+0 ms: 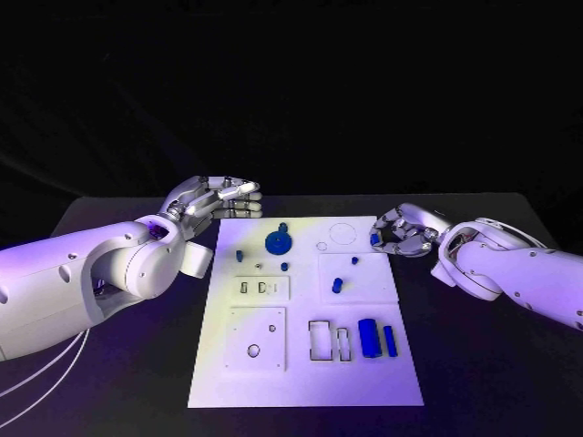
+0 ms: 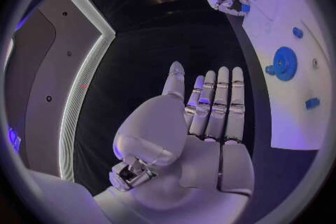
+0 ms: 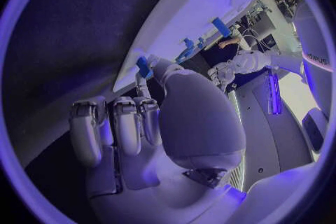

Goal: Assemble the parts on the task board

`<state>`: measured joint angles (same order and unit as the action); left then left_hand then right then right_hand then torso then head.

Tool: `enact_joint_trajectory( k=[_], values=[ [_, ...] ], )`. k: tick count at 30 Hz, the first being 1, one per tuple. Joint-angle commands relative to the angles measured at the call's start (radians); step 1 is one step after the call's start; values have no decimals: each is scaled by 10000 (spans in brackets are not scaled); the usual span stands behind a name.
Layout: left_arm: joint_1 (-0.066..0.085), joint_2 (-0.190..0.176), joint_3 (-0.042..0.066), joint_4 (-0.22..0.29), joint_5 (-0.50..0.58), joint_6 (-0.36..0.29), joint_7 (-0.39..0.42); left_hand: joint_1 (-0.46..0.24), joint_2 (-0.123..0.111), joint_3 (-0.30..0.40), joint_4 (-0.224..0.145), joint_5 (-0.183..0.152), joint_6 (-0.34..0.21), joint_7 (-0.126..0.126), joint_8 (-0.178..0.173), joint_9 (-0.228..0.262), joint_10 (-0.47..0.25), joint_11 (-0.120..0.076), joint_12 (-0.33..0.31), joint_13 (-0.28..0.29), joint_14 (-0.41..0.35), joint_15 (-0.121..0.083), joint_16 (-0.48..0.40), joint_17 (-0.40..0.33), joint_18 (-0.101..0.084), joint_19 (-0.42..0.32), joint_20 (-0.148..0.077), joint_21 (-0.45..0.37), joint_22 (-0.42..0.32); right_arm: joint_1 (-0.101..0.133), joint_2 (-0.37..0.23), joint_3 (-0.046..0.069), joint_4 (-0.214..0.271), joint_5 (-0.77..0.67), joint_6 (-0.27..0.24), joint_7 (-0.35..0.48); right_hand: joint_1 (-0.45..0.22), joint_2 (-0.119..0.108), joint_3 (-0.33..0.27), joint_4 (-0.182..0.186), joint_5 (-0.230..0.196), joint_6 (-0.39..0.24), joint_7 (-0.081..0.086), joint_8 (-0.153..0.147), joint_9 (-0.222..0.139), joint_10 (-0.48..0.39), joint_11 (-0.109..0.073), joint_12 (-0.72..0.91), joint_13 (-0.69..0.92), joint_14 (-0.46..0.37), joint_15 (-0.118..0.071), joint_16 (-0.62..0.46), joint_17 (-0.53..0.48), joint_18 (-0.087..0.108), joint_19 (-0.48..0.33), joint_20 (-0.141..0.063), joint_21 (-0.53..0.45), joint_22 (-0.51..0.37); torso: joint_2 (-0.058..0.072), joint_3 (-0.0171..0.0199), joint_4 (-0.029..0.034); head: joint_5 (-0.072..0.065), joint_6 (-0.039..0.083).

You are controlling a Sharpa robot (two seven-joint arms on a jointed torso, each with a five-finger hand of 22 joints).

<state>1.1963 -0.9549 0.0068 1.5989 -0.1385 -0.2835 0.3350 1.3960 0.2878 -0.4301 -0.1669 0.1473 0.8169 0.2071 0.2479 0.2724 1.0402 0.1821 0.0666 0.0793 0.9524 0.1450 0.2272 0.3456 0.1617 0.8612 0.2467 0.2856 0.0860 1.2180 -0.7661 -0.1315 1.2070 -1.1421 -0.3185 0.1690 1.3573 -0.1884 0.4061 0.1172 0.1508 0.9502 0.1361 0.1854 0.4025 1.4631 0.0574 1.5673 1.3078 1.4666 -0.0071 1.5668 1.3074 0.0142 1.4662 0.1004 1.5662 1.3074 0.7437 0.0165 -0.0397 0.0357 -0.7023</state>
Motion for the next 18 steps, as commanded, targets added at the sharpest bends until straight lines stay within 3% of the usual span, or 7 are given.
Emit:
enact_joint_trajectory(
  k=[1, 10, 18],
  values=[
    [8, 17, 7, 30, 26, 166, 61, 19, 29, 2, -62, 20, -68, 84, -49, 14, -71, -23, -8, 9, -69, -26, -32, 14, 181, -54, 17, -58, -14, -13, 24, 0, -8, -177, 183, -91, 4, 55, 57, -19, -53, 64, 16, 60, -12, 1077, 29, 35, 2630, 1042, 28, 40, 2634, -142, 1046, 56, 46, 2634, 2, 0, -3, 23, -7],
    [8, 3, 7, 35, 26, 155, 59, 21, 26, 7, -90, -12, -78, 89, -48, 31, -75, -20, -6, 13, -72, -24, -47, 37, 182, -58, 19, -62, -18, -17, 36, 0, -16, -120, -32, -68, -72, 183, 323, -77, -113, 287, -51, 114, -3, 1077, -28, 35, 2630, 1042, -21, 40, 2634, -142, 1046, 18, 46, 2634, 8, 6, -11, 27, -31],
    [8, -7, 7, 37, 26, 154, 54, 21, 26, 7, -90, -12, -78, 89, -48, 31, -75, -20, -6, 13, -72, -24, -47, 37, 182, -58, 19, -62, -18, -17, 19, 1, 76, 92, -776, -93, -274, 357, 686, -157, -321, 686, -207, 281, 98, 1077, -158, 35, 2630, 1042, -149, 40, 2634, -142, 1046, -90, 46, 2634, -1, 7, -4, 43, -34]
  ],
)
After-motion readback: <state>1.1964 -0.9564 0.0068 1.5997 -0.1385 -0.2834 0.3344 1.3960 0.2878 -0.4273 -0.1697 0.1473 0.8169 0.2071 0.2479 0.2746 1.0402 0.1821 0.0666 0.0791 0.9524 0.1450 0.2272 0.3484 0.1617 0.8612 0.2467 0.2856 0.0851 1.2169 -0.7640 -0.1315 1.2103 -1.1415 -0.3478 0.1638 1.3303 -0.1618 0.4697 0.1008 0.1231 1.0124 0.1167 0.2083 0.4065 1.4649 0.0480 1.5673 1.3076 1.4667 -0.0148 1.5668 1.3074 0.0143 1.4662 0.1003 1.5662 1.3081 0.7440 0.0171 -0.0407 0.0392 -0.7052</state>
